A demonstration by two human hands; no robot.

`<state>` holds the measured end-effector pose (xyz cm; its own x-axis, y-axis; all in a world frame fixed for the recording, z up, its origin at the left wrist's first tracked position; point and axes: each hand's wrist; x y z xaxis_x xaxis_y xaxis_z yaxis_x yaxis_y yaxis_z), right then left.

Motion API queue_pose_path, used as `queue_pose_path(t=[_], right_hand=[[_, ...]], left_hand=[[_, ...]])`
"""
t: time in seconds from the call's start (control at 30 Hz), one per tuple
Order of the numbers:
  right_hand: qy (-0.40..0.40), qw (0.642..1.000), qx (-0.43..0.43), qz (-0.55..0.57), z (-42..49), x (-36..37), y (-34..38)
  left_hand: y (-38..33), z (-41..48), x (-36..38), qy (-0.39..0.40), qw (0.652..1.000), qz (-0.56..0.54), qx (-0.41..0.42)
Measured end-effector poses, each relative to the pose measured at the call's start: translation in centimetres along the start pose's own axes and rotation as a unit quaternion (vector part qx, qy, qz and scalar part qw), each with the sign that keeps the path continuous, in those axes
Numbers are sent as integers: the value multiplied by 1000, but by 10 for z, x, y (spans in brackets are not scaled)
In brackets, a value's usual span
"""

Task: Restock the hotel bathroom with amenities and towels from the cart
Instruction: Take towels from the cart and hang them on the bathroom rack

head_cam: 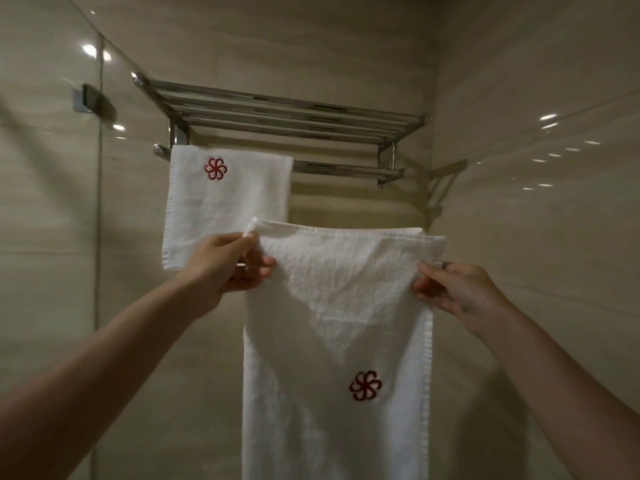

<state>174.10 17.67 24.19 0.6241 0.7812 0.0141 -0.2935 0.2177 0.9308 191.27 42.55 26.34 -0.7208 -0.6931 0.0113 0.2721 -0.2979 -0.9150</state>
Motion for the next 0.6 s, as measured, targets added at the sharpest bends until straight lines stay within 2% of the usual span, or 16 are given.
queue_pose_path(t=[0.17,0.3,0.37,0.5,0.6], right_hand=[[-5,998,-38,58,83,3,30],[13,990,-89,107,152,2,51],[20,986,-118,119,186,0,62],[34,979,-159,125,244,-5,79],[40,974,-188,119,279,-7,86]], left_hand=[[-19,78,-1,3,998,-14,56],[-37,143,7,-45,993,14,109],[-47,177,14,-70,987,54,137],[-63,239,27,-71,975,115,174],[-64,274,36,-93,938,258,211]])
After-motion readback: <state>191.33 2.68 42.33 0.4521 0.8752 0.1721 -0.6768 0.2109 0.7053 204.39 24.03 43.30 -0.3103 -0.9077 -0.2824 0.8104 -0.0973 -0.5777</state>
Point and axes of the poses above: each hand's wrist, its own z-axis towards the middle knuckle, its own x-axis out of the palm, y = z × x, and after that the axes turned 13 degrees about y, right-handed
